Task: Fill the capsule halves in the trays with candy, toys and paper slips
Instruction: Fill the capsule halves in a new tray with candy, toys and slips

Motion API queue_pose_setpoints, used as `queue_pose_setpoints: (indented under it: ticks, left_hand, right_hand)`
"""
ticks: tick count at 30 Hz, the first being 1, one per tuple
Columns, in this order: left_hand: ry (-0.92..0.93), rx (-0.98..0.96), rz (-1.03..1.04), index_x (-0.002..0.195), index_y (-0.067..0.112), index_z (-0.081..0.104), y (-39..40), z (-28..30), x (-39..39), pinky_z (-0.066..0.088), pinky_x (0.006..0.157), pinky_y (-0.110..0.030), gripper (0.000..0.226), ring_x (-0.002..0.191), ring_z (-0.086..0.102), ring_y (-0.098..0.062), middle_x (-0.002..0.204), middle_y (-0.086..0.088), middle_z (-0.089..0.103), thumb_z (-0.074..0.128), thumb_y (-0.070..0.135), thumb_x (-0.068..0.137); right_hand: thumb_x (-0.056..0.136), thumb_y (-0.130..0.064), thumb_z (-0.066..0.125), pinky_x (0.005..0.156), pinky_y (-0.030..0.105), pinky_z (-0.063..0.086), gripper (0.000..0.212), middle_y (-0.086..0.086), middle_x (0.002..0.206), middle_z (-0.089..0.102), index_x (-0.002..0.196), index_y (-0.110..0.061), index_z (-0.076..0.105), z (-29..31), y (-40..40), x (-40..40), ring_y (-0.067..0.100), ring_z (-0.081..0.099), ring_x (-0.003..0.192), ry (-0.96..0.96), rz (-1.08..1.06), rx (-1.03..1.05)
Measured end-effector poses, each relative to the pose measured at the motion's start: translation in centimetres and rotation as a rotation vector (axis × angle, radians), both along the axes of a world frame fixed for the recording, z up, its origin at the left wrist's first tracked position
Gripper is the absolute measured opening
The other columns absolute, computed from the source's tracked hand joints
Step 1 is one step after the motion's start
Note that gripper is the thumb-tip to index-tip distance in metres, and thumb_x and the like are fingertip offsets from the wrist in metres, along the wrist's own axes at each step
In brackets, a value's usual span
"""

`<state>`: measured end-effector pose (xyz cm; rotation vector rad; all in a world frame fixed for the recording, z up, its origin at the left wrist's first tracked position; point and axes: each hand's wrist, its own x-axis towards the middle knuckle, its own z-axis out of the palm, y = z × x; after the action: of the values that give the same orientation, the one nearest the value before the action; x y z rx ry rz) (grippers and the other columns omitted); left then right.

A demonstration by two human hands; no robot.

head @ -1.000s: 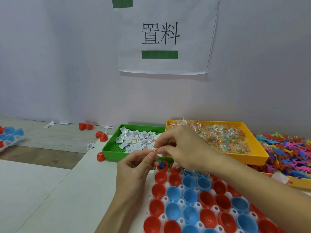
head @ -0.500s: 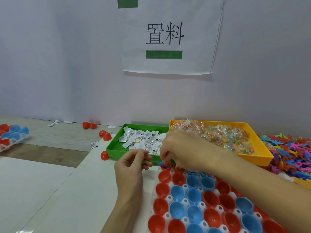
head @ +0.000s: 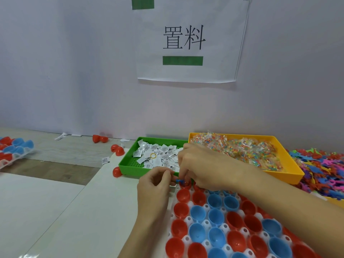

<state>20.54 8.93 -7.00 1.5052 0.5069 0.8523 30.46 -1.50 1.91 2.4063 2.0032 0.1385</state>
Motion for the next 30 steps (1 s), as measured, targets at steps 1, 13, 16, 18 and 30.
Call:
queue_pose_setpoints:
  ticks: [1, 13, 16, 18, 30]
  left_hand:
    - [-0.002, -0.003, -0.007, 0.073, 0.012, 0.073, 0.0, 0.0, 0.0, 0.051, 0.057, -0.018, 0.026, 0.064, 0.066, -0.011, 0.069, -0.005, 0.072, 0.059, -0.001, 0.090]
    - [0.027, -0.048, -0.013, 0.072, 0.017, 0.074, -0.2, 0.2, 0.0, 0.048, 0.057, -0.018, 0.028, 0.066, 0.066, -0.010, 0.071, -0.005, 0.072, 0.060, 0.004, 0.092]
    - [0.039, -0.037, -0.010, 0.073, 0.019, 0.075, -0.2, 0.2, 0.0, 0.048, 0.059, -0.019, 0.028, 0.068, 0.065, -0.011, 0.073, -0.004, 0.072, 0.060, 0.005, 0.093]
    - [0.039, -0.040, -0.012, 0.072, 0.020, 0.075, -0.3, 0.3, -0.1, 0.048, 0.058, -0.018, 0.030, 0.068, 0.065, -0.011, 0.073, -0.003, 0.072, 0.060, 0.005, 0.093]
    - [0.021, -0.058, -0.021, 0.072, 0.013, 0.074, -0.5, 0.7, -0.1, 0.049, 0.057, -0.016, 0.030, 0.066, 0.064, -0.011, 0.072, -0.006, 0.072, 0.057, 0.001, 0.093]
  right_hand:
    - [0.092, -0.007, 0.061, 0.089, 0.037, 0.047, 0.029, -0.009, 0.099, 0.058, 0.107, -0.027, 0.077, 0.0, 0.0, 0.1, 0.010, 0.038, 0.095, 0.014, -0.006, -0.001]
    - [0.094, -0.015, 0.058, 0.088, 0.034, 0.053, 0.022, -0.001, 0.108, 0.072, 0.107, -0.018, 0.076, 0.6, 3.3, 2.3, 0.017, 0.062, 0.103, 0.240, -0.252, 0.226]
    - [0.089, -0.019, 0.065, 0.091, 0.042, 0.053, 0.018, 0.006, 0.106, 0.071, 0.102, -0.012, 0.076, 0.2, 5.9, 2.6, 0.025, 0.059, 0.105, 0.138, -0.317, 0.111]
    - [0.088, -0.022, 0.071, 0.100, 0.047, 0.044, 0.023, 0.005, 0.112, 0.068, 0.109, -0.014, 0.072, -0.2, 7.5, 2.7, 0.026, 0.052, 0.115, 0.094, -0.334, 0.016]
    - [0.083, -0.012, 0.079, 0.093, 0.039, 0.051, 0.011, -0.003, 0.097, 0.075, 0.093, -0.016, 0.079, -1.2, 9.2, 3.4, 0.017, 0.064, 0.098, 0.220, -0.302, -0.088]
